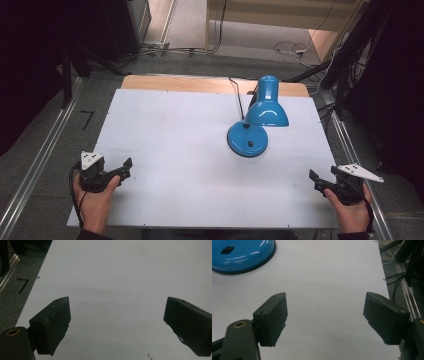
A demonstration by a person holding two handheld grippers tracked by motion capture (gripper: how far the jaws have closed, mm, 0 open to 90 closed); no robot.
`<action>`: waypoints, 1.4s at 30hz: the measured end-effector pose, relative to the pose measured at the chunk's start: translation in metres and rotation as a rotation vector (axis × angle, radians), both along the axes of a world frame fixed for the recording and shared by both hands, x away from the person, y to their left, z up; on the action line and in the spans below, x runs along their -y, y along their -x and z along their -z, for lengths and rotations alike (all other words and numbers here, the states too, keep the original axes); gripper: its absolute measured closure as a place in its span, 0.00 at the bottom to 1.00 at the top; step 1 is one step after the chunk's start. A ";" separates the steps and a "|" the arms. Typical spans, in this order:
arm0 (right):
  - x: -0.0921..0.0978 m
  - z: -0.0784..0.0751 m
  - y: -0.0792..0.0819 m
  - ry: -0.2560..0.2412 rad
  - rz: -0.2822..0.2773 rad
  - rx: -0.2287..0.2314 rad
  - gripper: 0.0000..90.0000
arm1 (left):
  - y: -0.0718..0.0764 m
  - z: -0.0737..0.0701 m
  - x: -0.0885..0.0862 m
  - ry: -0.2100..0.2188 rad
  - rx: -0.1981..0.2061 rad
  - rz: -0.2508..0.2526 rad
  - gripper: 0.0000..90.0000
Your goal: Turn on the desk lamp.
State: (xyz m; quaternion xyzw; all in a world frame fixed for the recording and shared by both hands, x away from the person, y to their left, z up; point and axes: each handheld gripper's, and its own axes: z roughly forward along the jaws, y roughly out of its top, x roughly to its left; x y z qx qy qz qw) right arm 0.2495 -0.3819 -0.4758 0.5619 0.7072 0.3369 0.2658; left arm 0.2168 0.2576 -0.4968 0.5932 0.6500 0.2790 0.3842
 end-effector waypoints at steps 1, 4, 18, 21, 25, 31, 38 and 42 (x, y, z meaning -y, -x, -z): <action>0.001 0.001 -0.001 -0.003 -0.003 -0.006 0.20 | 0.000 0.000 0.000 -0.003 -0.001 0.004 0.08; 0.001 0.002 -0.001 -0.023 -0.002 -0.008 0.20 | -0.001 0.001 0.001 -0.003 -0.004 0.008 0.08; -0.004 0.003 -0.004 -0.033 -0.024 -0.006 0.20 | 0.000 0.001 0.001 -0.004 -0.002 0.004 0.08; -0.005 0.003 -0.005 -0.027 -0.030 -0.007 0.20 | 0.000 0.001 0.000 -0.003 -0.002 0.004 0.08; -0.006 0.003 -0.005 -0.027 -0.033 -0.010 0.20 | 0.000 0.001 0.001 -0.003 -0.001 0.005 0.08; -0.010 0.003 -0.006 -0.027 -0.044 -0.006 0.21 | 0.000 0.001 0.001 -0.002 -0.001 0.005 0.08; -0.018 0.003 -0.008 -0.027 -0.063 -0.010 0.21 | 0.000 0.001 0.002 -0.002 -0.001 0.007 0.08; -0.021 0.003 -0.010 -0.017 -0.073 -0.010 0.21 | 0.000 0.001 0.002 -0.002 -0.002 0.008 0.08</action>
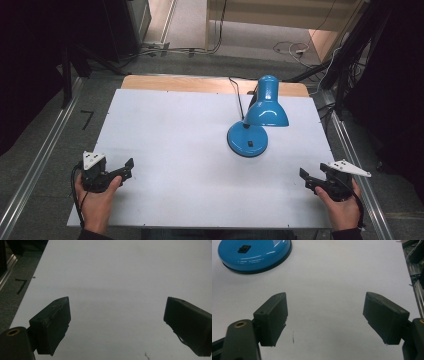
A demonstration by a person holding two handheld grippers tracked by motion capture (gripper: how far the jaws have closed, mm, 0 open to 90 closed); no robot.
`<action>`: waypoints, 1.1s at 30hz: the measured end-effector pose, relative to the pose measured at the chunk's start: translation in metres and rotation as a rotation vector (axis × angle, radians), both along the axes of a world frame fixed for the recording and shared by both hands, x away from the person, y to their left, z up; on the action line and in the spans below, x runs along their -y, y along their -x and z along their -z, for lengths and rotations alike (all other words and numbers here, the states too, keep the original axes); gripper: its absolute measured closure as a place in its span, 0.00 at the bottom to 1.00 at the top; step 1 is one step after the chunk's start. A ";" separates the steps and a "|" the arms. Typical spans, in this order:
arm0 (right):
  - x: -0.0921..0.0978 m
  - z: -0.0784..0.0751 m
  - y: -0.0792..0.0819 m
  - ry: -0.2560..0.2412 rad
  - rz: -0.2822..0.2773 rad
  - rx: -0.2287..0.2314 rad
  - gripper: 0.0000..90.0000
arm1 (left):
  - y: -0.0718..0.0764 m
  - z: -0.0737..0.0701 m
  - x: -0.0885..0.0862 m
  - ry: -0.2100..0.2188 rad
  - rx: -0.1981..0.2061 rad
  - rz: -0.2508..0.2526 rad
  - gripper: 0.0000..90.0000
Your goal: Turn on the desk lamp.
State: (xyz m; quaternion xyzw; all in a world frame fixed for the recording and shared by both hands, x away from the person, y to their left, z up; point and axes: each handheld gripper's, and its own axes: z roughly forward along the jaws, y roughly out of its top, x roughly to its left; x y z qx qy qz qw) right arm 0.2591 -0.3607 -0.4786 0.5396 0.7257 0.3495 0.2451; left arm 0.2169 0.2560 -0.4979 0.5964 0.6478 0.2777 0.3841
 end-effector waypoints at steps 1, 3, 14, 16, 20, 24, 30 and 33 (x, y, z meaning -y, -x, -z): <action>-0.001 0.000 0.000 0.001 -0.003 -0.001 0.21 | 0.000 0.000 0.000 0.000 0.000 0.001 0.08; -0.002 0.000 0.000 -0.002 -0.006 -0.004 0.21 | 0.000 0.000 0.000 -0.001 0.000 0.001 0.08; -0.008 -0.002 -0.003 -0.004 -0.017 0.005 0.21 | 0.000 0.000 0.001 -0.004 0.000 0.002 0.08; -0.009 -0.003 -0.003 -0.010 -0.015 0.006 0.21 | 0.000 0.000 0.001 -0.004 0.001 0.002 0.08; -0.012 -0.003 -0.004 -0.005 -0.024 0.008 0.21 | -0.001 0.000 0.001 -0.005 0.001 0.003 0.08; -0.014 -0.004 -0.005 -0.007 -0.031 0.010 0.21 | 0.000 0.000 0.001 -0.005 0.001 0.003 0.08; -0.018 -0.004 -0.007 -0.010 -0.037 0.009 0.21 | -0.001 0.000 0.001 -0.006 0.001 0.004 0.08; -0.020 -0.005 -0.008 -0.011 -0.043 0.012 0.21 | -0.001 0.000 0.001 -0.008 -0.002 0.004 0.08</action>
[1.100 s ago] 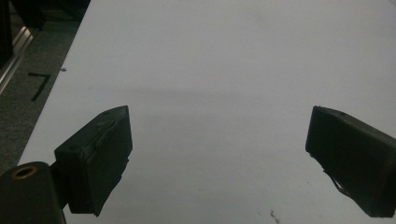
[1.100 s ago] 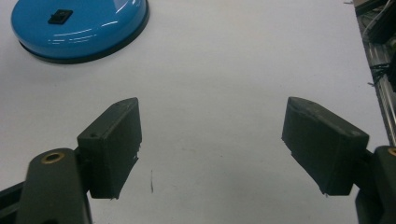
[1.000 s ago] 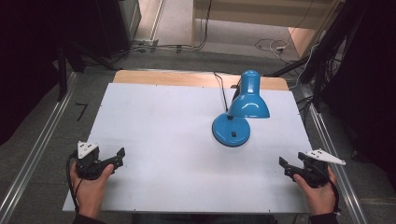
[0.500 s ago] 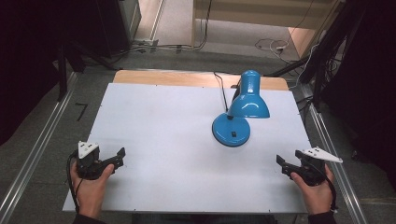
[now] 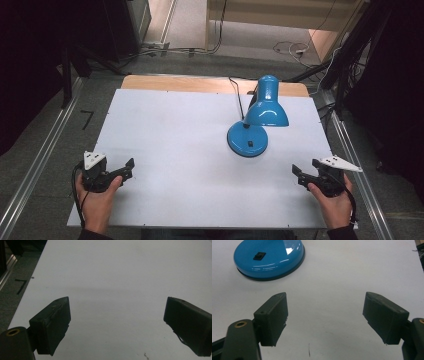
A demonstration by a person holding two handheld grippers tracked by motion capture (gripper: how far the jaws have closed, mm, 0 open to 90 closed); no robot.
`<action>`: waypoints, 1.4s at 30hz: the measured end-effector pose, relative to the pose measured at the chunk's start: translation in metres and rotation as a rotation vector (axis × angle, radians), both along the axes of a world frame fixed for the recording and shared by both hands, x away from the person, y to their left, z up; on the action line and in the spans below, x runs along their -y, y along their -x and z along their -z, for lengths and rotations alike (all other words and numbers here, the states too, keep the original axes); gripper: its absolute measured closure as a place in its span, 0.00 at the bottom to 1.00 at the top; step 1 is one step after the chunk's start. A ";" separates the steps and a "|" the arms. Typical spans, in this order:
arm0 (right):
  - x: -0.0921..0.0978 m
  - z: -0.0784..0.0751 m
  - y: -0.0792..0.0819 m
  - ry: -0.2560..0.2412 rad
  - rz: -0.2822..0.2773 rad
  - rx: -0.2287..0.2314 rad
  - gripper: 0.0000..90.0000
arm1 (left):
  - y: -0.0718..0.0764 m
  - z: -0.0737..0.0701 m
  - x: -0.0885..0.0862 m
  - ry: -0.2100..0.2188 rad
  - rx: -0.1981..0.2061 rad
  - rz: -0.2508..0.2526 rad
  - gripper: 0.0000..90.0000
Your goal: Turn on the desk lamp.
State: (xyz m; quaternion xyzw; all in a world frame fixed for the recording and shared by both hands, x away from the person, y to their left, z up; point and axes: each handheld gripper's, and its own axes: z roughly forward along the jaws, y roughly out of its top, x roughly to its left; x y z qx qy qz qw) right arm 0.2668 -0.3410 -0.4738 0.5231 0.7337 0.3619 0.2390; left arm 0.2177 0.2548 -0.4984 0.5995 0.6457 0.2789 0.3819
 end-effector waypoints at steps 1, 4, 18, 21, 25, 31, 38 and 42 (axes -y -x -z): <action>-0.001 0.000 0.000 -0.002 0.000 0.001 0.21 | 0.000 0.000 0.000 0.000 -0.001 0.002 0.08; -0.003 -0.001 -0.001 -0.002 -0.007 0.002 0.21 | 0.000 0.000 0.001 0.000 -0.001 0.002 0.08; -0.015 -0.002 -0.005 -0.001 -0.033 0.009 0.21 | 0.000 0.000 0.001 0.001 -0.002 0.000 0.08; -0.018 -0.002 -0.007 0.001 -0.037 0.008 0.21 | 0.000 0.000 0.001 0.001 -0.001 0.001 0.08; -0.022 -0.001 -0.008 0.002 -0.045 0.002 0.21 | 0.000 0.000 0.001 0.003 -0.001 0.001 0.08; -0.027 -0.002 -0.011 -0.002 -0.056 0.006 0.21 | -0.001 0.001 0.001 0.003 -0.002 0.003 0.08; -0.032 -0.003 -0.014 -0.004 -0.067 0.002 0.21 | -0.001 0.001 0.002 0.004 -0.001 0.002 0.08; -0.034 -0.003 -0.016 -0.007 -0.068 0.005 0.21 | -0.001 0.001 0.002 0.004 -0.001 0.003 0.08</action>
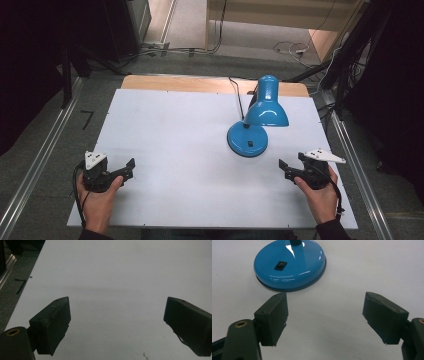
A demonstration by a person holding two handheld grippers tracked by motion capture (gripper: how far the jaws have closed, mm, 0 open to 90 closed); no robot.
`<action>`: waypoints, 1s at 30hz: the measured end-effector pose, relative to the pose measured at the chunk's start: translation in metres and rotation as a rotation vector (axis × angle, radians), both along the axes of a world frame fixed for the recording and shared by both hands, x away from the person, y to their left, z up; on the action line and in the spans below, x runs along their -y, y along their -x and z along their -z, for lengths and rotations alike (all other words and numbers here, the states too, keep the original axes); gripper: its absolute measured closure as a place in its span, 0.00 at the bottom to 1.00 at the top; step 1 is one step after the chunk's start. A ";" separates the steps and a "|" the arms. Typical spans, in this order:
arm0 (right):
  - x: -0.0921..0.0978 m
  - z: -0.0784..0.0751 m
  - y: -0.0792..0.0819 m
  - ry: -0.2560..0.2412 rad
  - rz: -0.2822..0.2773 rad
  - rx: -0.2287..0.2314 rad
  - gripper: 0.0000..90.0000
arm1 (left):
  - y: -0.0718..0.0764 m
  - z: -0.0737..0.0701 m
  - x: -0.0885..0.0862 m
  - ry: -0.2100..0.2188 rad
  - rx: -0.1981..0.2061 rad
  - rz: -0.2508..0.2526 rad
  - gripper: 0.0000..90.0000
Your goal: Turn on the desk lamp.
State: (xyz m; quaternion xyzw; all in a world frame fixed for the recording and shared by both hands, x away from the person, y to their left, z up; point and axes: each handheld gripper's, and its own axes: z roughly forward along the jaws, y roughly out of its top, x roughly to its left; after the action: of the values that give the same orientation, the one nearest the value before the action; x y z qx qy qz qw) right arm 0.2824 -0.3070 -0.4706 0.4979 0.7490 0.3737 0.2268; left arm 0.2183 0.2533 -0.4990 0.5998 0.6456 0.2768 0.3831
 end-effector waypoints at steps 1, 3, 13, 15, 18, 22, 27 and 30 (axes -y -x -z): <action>0.000 0.000 0.000 -0.002 0.000 0.001 0.21 | 0.000 0.000 0.000 0.000 -0.001 0.000 0.08; -0.001 0.000 -0.001 -0.004 0.000 0.000 0.21 | 0.000 0.000 0.000 0.000 -0.001 0.000 0.08; -0.006 -0.001 -0.005 -0.007 -0.008 0.000 0.21 | 0.000 0.000 0.000 0.001 0.000 0.000 0.08; -0.007 -0.001 -0.005 -0.007 -0.008 0.003 0.21 | 0.000 0.000 0.000 0.001 0.000 0.000 0.08; -0.009 -0.001 -0.007 -0.008 -0.014 0.005 0.22 | 0.000 0.000 0.000 0.001 0.001 0.001 0.08; -0.011 -0.001 -0.008 -0.009 -0.018 0.003 0.22 | 0.000 0.000 0.000 0.001 0.000 0.002 0.08; -0.013 -0.001 -0.009 -0.010 -0.021 0.002 0.22 | 0.000 0.000 0.000 0.000 0.000 0.003 0.08; -0.014 -0.001 -0.010 -0.009 -0.025 0.003 0.22 | 0.000 0.000 0.000 -0.001 -0.002 0.004 0.08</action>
State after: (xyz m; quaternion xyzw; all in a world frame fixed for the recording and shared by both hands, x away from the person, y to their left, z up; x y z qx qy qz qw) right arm 0.2927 -0.2930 -0.4696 0.4888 0.7532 0.3806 0.2210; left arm 0.2186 0.2531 -0.4993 0.6018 0.6446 0.2756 0.3825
